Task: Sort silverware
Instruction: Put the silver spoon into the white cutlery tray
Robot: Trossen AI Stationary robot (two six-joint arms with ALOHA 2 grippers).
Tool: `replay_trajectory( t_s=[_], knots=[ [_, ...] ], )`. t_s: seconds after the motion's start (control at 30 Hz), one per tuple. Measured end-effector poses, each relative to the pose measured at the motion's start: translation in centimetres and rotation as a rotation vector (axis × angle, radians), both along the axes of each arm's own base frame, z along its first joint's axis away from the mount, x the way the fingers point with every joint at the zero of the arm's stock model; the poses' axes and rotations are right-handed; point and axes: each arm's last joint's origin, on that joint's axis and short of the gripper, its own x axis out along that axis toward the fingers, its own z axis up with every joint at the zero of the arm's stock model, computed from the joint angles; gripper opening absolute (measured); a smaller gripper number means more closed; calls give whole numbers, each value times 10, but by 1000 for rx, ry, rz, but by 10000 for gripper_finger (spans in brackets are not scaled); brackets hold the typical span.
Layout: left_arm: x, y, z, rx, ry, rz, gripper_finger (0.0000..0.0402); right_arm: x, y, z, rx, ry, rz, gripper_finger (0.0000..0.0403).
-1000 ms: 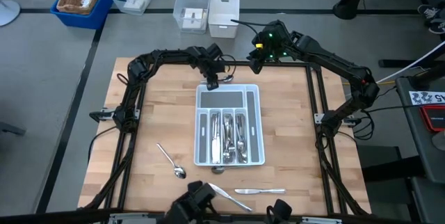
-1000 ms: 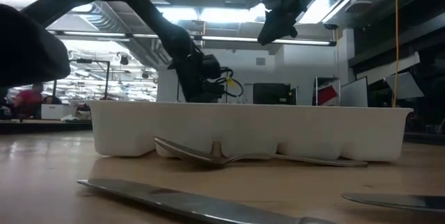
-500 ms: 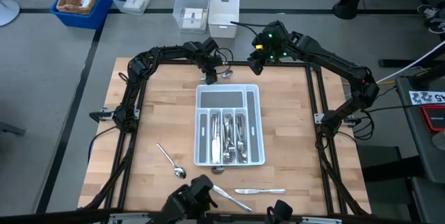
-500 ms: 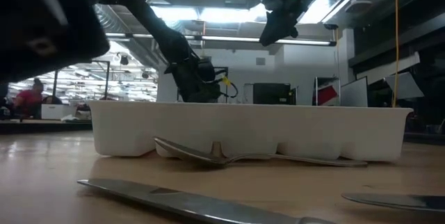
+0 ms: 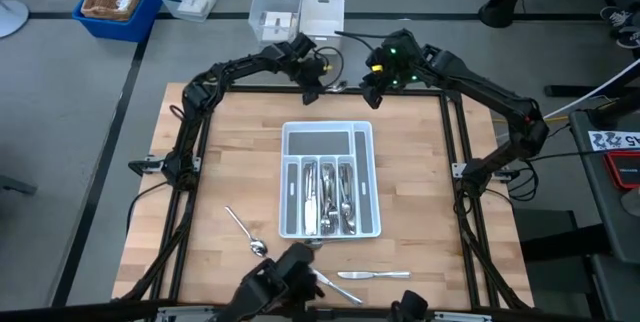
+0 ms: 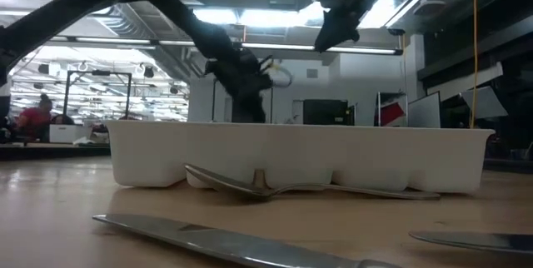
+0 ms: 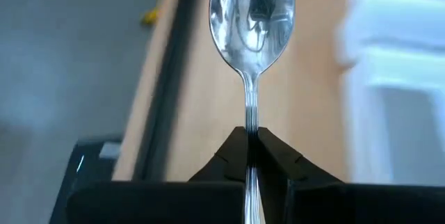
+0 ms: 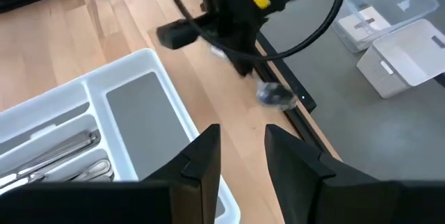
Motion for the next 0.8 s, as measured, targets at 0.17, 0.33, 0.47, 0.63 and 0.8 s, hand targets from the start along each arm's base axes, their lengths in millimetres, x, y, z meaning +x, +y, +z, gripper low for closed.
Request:
replay_trajectory(
  t_s=[0.17, 0.33, 0.47, 0.63, 0.8],
  knots=[
    [26, -25, 23, -32, -120, -206, 5, -17, 12, 18, -27, -26, -6, 115],
    [56, -71, 31, -8, -161, -430, 3, -39, 27, 36, -42, -47, -7, 115],
    [82, -119, 32, 61, -187, -628, 6, -60, 42, 48, -43, -48, -7, 115],
    [106, -183, 32, 168, -234, -889, 4, -90, 63, 62, -47, -54, -7, 115],
    [121, -246, 32, 257, -273, -1103, 9, -115, 81, 73, -31, -89, -28, 115]
  ],
)
